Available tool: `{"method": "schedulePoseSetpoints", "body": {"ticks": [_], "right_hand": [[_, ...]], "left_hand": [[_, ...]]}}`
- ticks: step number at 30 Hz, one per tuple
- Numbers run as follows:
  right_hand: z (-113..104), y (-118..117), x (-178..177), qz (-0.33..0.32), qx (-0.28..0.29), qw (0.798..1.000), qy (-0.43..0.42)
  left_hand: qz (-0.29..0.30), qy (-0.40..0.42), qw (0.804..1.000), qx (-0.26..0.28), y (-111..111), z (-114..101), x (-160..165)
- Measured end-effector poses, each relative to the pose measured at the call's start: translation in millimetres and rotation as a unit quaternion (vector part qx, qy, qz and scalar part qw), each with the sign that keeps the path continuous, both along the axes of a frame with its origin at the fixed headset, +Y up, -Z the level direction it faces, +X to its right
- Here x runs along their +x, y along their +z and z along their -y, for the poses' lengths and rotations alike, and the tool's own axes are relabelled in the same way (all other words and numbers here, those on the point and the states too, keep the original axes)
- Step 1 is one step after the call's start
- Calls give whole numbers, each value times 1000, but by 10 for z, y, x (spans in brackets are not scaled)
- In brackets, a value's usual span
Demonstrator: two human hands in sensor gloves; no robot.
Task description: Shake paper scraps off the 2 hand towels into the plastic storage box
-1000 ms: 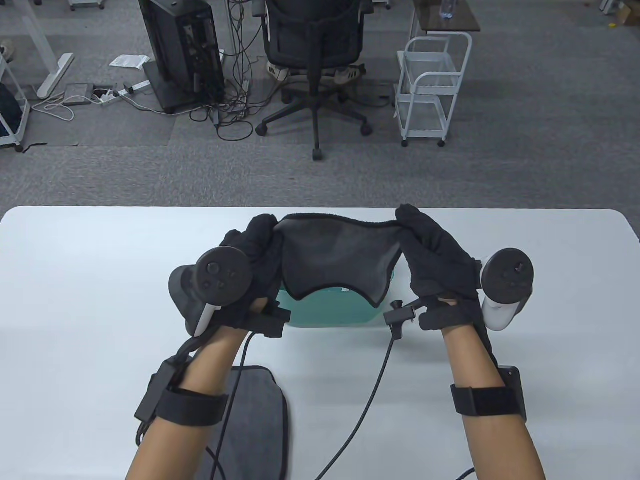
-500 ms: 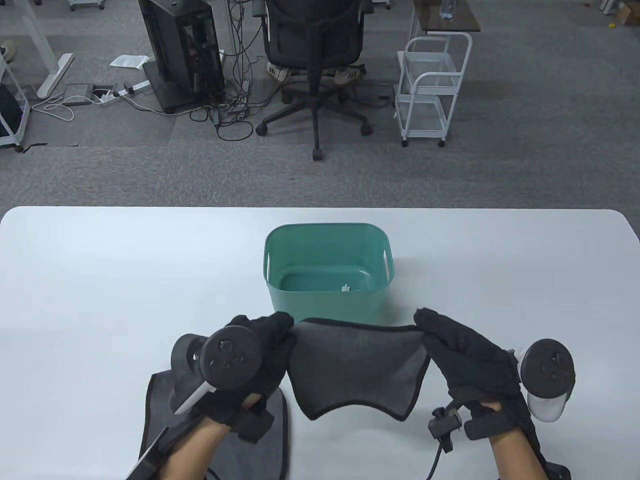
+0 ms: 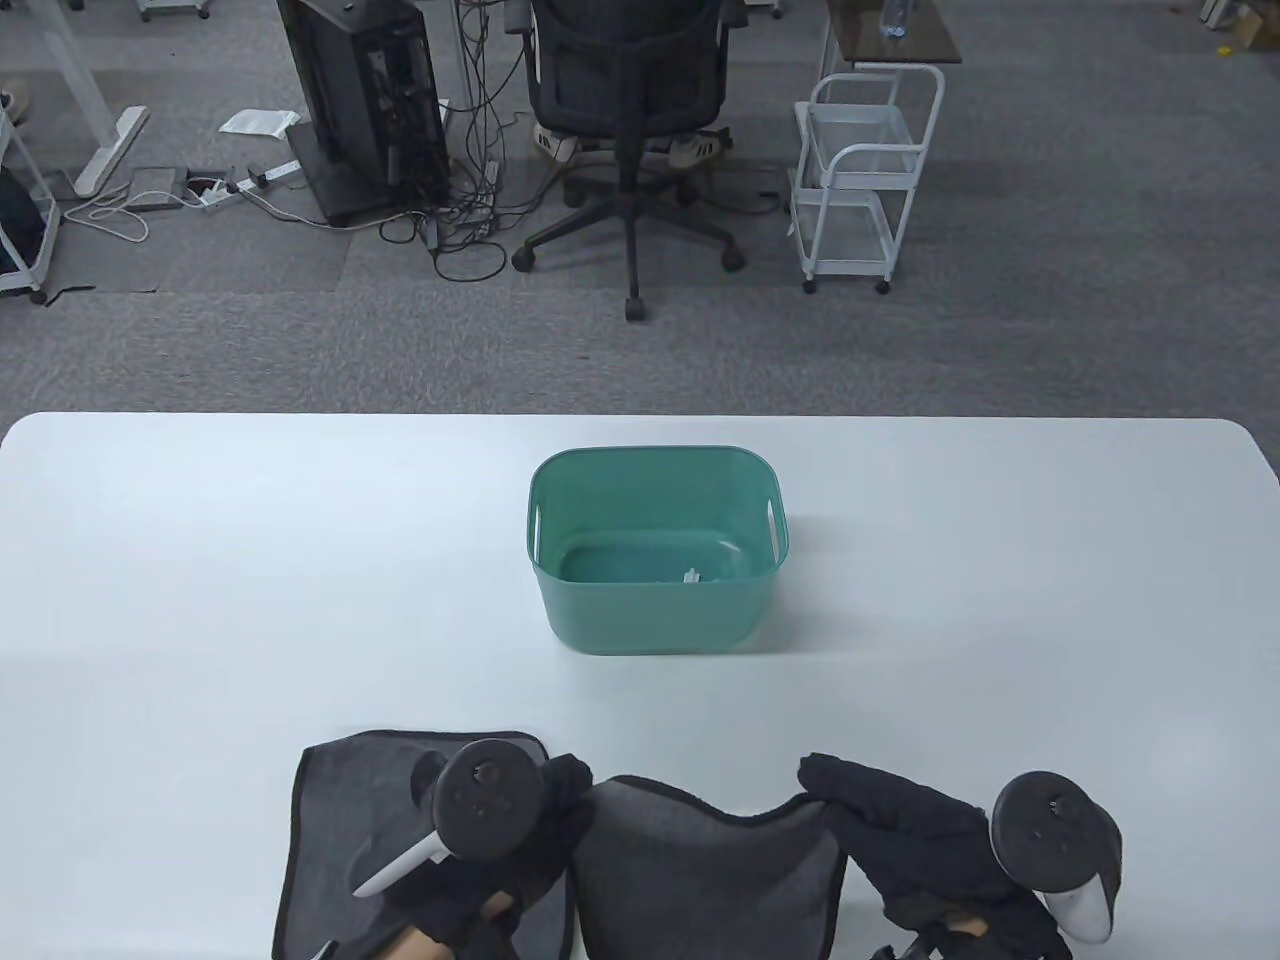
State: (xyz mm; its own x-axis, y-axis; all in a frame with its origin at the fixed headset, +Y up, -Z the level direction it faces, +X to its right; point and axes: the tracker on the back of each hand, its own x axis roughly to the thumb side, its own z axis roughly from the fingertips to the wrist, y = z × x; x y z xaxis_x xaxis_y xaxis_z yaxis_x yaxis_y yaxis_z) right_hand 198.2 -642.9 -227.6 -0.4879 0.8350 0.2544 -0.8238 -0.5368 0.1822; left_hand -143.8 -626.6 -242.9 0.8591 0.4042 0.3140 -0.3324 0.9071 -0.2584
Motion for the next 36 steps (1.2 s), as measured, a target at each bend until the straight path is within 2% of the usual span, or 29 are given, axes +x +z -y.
{"method": "schedulePoseSetpoints", "body": {"ticks": [4,7,9,12,15,20,25,29,33,36], "right_hand": [[231,-170,-85,43,-65,995,64],[482,-322,-127,87,-118,984,98],[678,-443,-163,91,-172,972,133],[855,-557,-183,119,-188,966,132],[961,-653,-202,133,-199,962,131],[1038,-769,-234,147,-204,954,165],[1053,-858,-273,152,-202,951,180],[1079,-939,-300,163,-195,945,205],[1159,-990,-308,183,-202,935,227],[1166,-974,-275,193,-200,941,194]], "left_hand": [[-18,-46,997,-59,-247,340,37],[-37,-112,991,-66,-410,589,112],[-50,-141,987,-60,-498,776,194],[-70,-220,972,-31,-558,937,294],[-76,-271,960,-3,-594,1021,374],[-88,-298,950,21,-665,1090,456],[-96,-337,937,20,-741,1162,481],[-104,-323,941,12,-769,1177,464],[-110,-335,936,11,-801,1193,439],[-103,-343,934,-6,-811,1202,403]]}}
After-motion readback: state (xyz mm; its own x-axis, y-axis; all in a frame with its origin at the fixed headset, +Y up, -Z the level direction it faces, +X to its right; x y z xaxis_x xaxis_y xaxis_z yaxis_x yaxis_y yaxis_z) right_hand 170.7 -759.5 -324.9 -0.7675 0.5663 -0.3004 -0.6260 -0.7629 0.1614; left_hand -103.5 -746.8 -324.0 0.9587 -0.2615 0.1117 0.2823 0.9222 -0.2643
